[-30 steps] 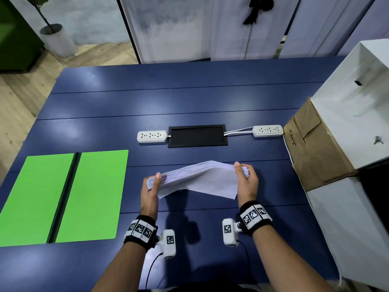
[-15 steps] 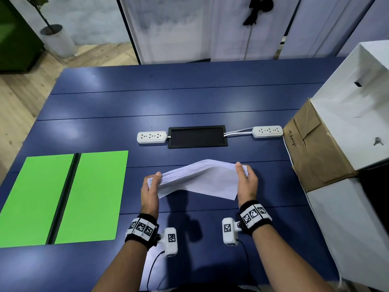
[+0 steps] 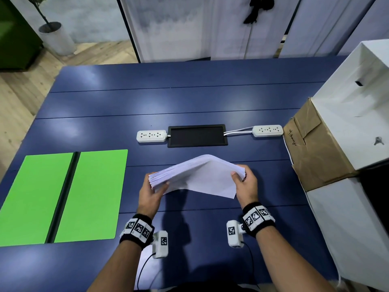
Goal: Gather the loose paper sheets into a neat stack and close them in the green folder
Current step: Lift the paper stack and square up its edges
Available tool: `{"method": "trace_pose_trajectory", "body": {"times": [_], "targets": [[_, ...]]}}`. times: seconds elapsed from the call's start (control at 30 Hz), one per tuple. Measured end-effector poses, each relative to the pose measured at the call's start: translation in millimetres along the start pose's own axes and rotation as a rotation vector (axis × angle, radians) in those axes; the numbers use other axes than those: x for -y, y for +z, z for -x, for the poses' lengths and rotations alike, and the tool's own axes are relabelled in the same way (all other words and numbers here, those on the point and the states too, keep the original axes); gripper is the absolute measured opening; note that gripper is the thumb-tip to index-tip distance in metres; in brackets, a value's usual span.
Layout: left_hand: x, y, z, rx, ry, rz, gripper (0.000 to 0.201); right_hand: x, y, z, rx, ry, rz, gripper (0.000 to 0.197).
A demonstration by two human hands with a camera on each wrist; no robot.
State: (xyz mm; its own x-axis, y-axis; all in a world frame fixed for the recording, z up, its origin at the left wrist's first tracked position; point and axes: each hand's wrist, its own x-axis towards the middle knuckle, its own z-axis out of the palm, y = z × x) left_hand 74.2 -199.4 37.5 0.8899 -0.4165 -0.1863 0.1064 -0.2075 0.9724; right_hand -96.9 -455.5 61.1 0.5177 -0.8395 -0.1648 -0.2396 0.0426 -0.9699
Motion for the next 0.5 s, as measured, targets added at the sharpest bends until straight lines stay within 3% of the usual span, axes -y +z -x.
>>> {"method": "trace_pose_trajectory", "body": {"times": [0.07, 0.13, 0.27, 0.4, 0.5], "targets": [[-6.7, 1.0, 3.5, -0.014, 0.051, 0.033, 0.017, 1.9, 0.2, 3.3, -0.002, -0.043, 0.001, 0.011], [-7.3, -2.7, 7.4, -0.016, 0.06, 0.071, 0.009, 3.3, -0.8, 8.1, 0.002, -0.077, -0.019, 0.012], [-2.2, -11.9, 21.9, 0.003, 0.043, 0.08, 0.015, -1.5, -12.7, 13.2, 0.045, -0.066, -0.069, 0.022], [1.8, -5.7, 21.6, 0.011, -0.083, 0.056, 0.026, -30.2, -15.1, 4.8, 0.179, 0.121, -0.111, 0.048], [8.1, 1.5, 16.5, 0.052, -0.168, 0.028, 0.04, -42.5, -10.1, -0.3, 0.221, 0.19, -0.074, 0.044]]}}
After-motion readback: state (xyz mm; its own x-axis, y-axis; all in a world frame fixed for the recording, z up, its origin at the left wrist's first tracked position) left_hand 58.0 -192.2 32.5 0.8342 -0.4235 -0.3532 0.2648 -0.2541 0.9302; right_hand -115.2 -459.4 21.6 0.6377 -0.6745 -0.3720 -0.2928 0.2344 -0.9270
